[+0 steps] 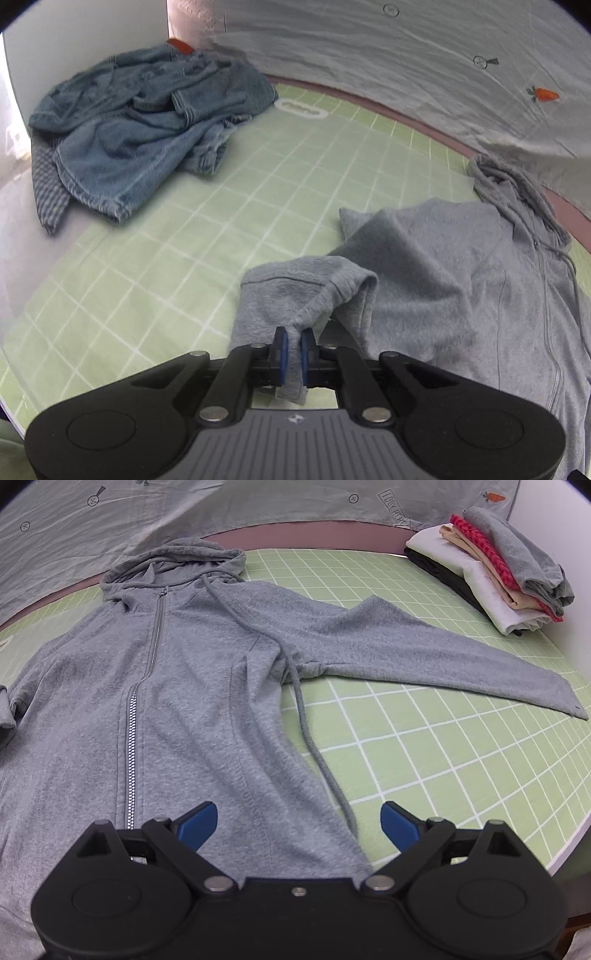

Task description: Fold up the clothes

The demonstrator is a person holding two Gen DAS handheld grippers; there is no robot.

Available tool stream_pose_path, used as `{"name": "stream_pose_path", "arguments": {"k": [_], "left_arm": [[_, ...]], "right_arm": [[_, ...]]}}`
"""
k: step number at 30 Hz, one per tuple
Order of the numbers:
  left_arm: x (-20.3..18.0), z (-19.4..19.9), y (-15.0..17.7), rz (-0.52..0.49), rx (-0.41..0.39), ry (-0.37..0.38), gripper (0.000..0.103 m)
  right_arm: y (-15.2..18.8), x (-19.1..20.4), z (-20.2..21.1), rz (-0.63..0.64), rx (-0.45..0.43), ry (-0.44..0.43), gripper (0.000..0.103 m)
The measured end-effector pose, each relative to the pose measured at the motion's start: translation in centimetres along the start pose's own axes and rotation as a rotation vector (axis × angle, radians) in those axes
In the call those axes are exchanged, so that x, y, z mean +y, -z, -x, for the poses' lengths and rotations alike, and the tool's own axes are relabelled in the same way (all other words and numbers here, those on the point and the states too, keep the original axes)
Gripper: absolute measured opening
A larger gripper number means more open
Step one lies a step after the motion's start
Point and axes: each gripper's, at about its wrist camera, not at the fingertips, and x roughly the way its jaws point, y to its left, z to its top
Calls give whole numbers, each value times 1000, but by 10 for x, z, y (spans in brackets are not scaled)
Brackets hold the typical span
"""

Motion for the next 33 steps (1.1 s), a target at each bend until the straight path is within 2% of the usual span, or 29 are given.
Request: {"name": "stream_pose_path", "arguments": {"k": [3,6,9,11,12,13,14,15,16,20,23,24,28,33], "left_arm": [[-27,18,-20,-58,-121,45,7],[-72,30,-36,-142,-186,113,6],[-113,36,-42,-164,-162,293,5],[-145,37,-38,-226,-116,399,9],[-157,37,-33,-264,-94,422,17],[-170,36,-28,-303,-71,446,35],[-181,36,-24,-340,-52,464,47],[-184,34,-22,-364,-55,450,70],[-187,33,-21,-386,-59,435,79],[-170,17,-31,-363,-66,339,82],[-149,-9,-37,-302,-22,191,85],[-135,-20,-45,-285,14,137,85],[-108,-51,-45,-225,111,16,85],[-85,-62,-36,-183,167,-63,88]], "right_arm": [[-6,-7,-4,-16,-9,-4,96],[-13,-16,-8,-39,-21,-7,96],[-20,-29,-12,-90,-32,-6,96],[-26,-39,-13,-133,-46,4,96],[-29,-44,-14,-155,-54,11,96],[-32,-48,-15,-174,-63,23,96],[-35,-51,-15,-189,-72,42,96],[-38,-54,-16,-204,-80,60,96],[-42,-57,-17,-216,-89,75,96],[-61,-55,-24,-238,-125,94,96],[-79,-39,-34,-203,-157,66,96],[-86,-30,-38,-179,-167,47,96],[-113,12,-55,-44,-188,-24,96],[-127,62,-67,130,-177,-109,93]]}}
